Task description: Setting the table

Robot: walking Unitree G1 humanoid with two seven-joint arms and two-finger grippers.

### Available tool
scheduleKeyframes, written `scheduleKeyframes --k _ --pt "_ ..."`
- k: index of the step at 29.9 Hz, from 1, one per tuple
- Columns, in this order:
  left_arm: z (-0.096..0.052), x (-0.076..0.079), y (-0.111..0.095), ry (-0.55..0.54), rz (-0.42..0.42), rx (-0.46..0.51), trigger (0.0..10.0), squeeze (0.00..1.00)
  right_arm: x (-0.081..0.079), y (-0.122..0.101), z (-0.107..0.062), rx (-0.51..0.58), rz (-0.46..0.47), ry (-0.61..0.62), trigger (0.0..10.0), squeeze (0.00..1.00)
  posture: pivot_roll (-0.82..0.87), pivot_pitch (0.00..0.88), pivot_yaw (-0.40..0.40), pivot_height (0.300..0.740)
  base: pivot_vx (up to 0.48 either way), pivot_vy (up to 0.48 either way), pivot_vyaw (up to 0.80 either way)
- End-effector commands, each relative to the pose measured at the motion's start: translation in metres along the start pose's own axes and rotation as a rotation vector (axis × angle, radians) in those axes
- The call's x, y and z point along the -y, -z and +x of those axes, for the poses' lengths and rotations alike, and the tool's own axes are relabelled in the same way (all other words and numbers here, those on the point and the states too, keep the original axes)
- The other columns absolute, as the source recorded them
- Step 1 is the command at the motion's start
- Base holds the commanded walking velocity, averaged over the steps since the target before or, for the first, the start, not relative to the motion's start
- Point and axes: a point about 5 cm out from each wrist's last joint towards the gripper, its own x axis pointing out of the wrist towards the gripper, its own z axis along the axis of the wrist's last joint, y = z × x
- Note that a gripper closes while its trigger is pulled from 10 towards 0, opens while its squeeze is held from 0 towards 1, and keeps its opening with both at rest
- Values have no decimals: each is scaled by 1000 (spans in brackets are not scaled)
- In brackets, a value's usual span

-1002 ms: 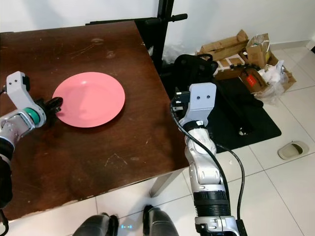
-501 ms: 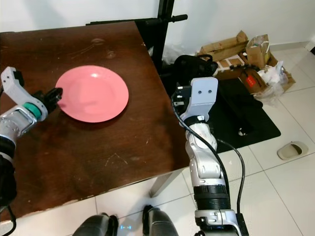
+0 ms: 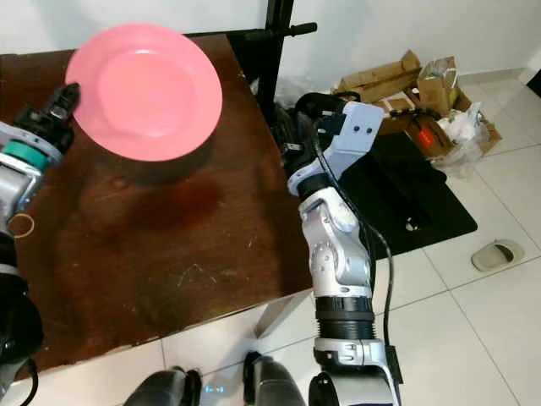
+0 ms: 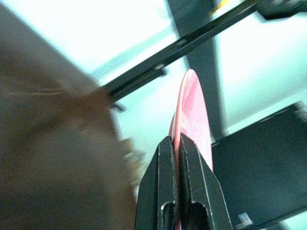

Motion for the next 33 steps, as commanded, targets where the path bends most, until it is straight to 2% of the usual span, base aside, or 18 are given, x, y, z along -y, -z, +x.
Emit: scheduleKeyframes --k 1,2,3,5,8,11,12,13,14,16,18,19,22,23,27,33 --pt "-3 8 -2 56 -23 14 10000 0 -8 -8 2 29 69 -59 10000 0 73 38 11 740 0 0 0" --pt "-3 8 -2 56 -23 14 10000 0 -8 -8 2 29 69 -59 10000 0 73 38 11 740 0 0 0" --pt "-1 15 -4 86 -28 28 10000 0 -16 -13 6 49 115 -104 10000 0 71 41 9 740 0 0 0" --pt "-1 15 -4 86 -28 28 10000 0 -16 -13 6 49 115 -104 10000 0 71 41 9 740 0 0 0" --pt "1 41 -13 180 -39 63 10000 0 -41 -33 17 97 184 -243 10000 0 71 43 5 740 0 0 0" --pt "0 47 -14 201 -40 65 10000 0 -46 -37 19 104 187 -273 10000 0 73 44 6 740 0 0 0" --pt "-1 58 -16 247 -34 66 10000 0 -52 -43 23 122 175 -302 10000 82 77 45 4 740 0 0 0" --pt "-1 67 -16 286 -30 64 10000 0 -55 -49 25 139 164 -323 10000 278 78 44 4 740 0 0 0" --pt "-1 67 -16 286 -30 64 10000 0 -55 -49 25 139 164 -323 10000 278 78 44 4 740 0 0 0" --pt "-2 83 -16 353 -20 55 10000 0 -59 -61 27 182 116 -341 10000 251 81 45 3 740 0 0 0" --pt "-1 92 -15 401 -27 49 10000 0 -61 -74 28 226 93 -352 10000 251 79 45 5 740 0 0 0" --pt "0 96 -15 418 -29 50 10000 0 -63 -80 28 251 82 -359 10000 192 74 43 9 740 0 0 0" --pt "1 98 -15 429 -30 51 10000 0 -65 -85 27 267 74 -363 10000 192 72 43 10 740 0 0 0" --pt "2 101 -15 434 -32 53 10000 0 -67 -89 27 279 64 -373 10000 0 68 42 12 740 0 0 0" --pt "5 110 -14 455 -41 50 10000 0 -68 -95 27 288 57 -389 10000 0 70 40 11 740 0 0 0" --pt "4 116 -16 450 -47 65 10000 0 -68 -95 27 286 71 -393 10000 0 72 39 10 740 0 0 0"
